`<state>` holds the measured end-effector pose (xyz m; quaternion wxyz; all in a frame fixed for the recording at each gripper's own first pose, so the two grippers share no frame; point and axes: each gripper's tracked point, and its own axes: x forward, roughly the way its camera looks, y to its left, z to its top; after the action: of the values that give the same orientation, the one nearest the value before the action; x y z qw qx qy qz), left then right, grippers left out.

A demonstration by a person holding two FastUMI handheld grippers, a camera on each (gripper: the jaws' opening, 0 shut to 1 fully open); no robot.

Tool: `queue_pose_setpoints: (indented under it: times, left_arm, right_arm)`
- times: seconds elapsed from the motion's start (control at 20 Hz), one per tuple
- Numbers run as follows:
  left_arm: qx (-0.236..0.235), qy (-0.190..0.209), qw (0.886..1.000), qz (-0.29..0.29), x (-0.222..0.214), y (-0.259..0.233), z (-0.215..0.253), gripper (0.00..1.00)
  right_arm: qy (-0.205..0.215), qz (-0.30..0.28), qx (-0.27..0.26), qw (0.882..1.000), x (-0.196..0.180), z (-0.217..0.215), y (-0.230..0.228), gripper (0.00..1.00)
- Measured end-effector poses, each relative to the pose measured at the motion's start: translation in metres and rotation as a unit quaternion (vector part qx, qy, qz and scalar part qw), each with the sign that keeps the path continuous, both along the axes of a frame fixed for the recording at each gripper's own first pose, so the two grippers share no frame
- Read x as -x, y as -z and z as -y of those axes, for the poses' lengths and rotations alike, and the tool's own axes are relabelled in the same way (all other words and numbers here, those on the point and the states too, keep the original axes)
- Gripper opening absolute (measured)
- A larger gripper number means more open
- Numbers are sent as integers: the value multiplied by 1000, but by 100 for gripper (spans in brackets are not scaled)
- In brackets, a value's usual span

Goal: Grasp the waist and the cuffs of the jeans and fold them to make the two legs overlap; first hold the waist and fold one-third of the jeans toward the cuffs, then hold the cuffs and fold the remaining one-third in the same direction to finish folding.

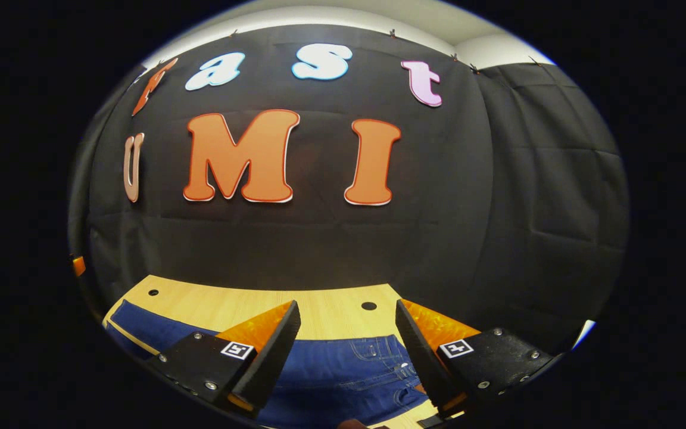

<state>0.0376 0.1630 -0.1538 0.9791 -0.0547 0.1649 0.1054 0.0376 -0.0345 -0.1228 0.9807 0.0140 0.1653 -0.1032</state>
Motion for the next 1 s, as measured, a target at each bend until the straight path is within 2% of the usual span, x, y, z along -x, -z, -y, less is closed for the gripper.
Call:
queue_pose_setpoints:
  times: [0.25, 0.4, 0.5, 0.65, 0.85, 1.0]
  left_arm:
    - [33, -54, 995, -74, 18, 51, -50, 100]
    - [53, -99, 985, -129, 37, 91, -88, 98]
    - [81, -118, 977, -158, 48, 114, -103, 98]
    - [115, -161, 958, -209, 65, 154, -131, 98]
    - [182, -197, 930, -252, 62, 209, -151, 98]
    - [235, -229, 901, -283, 79, 235, -157, 98]
  right_arm:
    - [17, -52, -25, 998, 2, 13, 40, 98]
    - [20, -91, -26, 995, 5, 20, 66, 98]
    - [29, -116, -53, 991, 11, 24, 83, 98]
    - [50, -154, -90, 983, 22, 32, 107, 98]
    - [77, -208, -132, 966, 33, 43, 141, 98]
    - [84, -239, -152, 955, 42, 45, 161, 99]
